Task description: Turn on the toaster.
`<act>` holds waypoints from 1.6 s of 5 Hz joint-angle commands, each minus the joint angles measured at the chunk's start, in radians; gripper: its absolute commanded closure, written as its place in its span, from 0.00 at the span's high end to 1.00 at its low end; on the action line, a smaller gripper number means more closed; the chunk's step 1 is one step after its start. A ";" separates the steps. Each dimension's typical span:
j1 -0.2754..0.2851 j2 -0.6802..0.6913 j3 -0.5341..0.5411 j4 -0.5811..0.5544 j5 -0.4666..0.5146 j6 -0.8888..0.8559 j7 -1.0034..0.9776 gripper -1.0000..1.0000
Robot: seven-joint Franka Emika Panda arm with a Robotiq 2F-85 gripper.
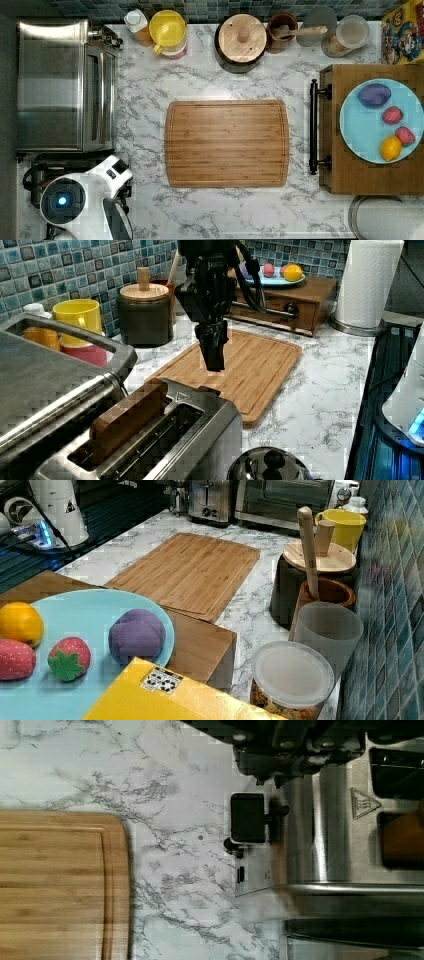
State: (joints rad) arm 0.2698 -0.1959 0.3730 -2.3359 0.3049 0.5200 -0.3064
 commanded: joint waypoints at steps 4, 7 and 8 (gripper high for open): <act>0.031 -0.010 -0.016 -0.148 0.114 0.248 -0.167 0.00; 0.006 0.138 0.002 -0.091 0.049 0.237 -0.144 0.00; 0.006 0.182 0.007 -0.106 0.044 0.265 -0.143 0.00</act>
State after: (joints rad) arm 0.2607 -0.0519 0.3657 -2.4531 0.3489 0.8013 -0.3948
